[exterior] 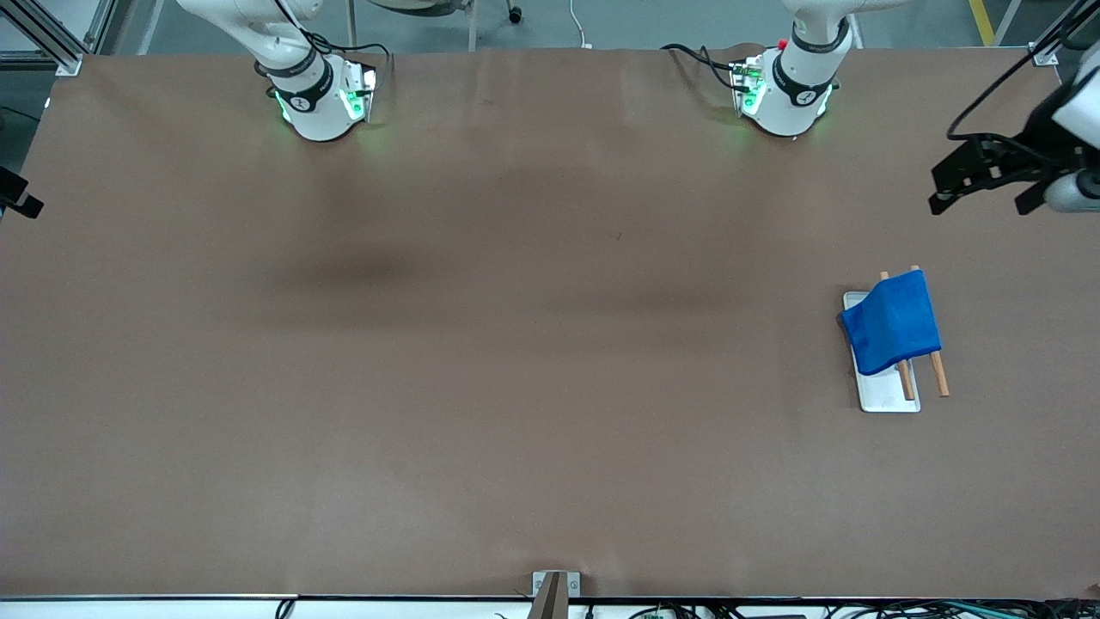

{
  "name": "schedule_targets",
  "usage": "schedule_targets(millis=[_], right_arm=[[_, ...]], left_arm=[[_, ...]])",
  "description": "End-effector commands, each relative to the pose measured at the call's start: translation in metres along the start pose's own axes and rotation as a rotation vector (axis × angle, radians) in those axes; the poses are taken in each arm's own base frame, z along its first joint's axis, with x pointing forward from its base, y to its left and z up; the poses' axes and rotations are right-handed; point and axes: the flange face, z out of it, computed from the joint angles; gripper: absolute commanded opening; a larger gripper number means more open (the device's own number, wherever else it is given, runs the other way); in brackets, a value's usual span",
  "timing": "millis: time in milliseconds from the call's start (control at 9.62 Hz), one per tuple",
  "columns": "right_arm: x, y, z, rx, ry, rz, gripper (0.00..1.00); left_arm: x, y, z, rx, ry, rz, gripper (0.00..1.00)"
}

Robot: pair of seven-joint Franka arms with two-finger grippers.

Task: Right arm passes towel to left arm to hang

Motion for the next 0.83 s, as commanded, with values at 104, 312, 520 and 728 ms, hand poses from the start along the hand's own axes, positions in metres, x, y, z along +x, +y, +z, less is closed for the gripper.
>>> schedule_targets(millis=[104, 312, 520, 728], right_arm=[[-0.005, 0.002, -0.001, -0.006, 0.007, 0.006, 1.0], [-0.005, 0.002, -0.001, -0.006, 0.007, 0.006, 1.0], [-0.005, 0.002, -0.001, -0.006, 0.007, 0.006, 1.0], [-0.005, 0.002, -0.001, -0.006, 0.005, 0.006, 1.0]], left_arm=[[-0.04, 0.013, 0.03, 0.045, -0.016, 0.009, 1.0], [-0.051, 0.01, 0.027, 0.053, -0.024, 0.011, 1.0], [-0.045, 0.005, 0.023, 0.05, -0.049, 0.009, 1.0], [-0.033, -0.007, 0.018, 0.043, -0.037, -0.001, 1.0]])
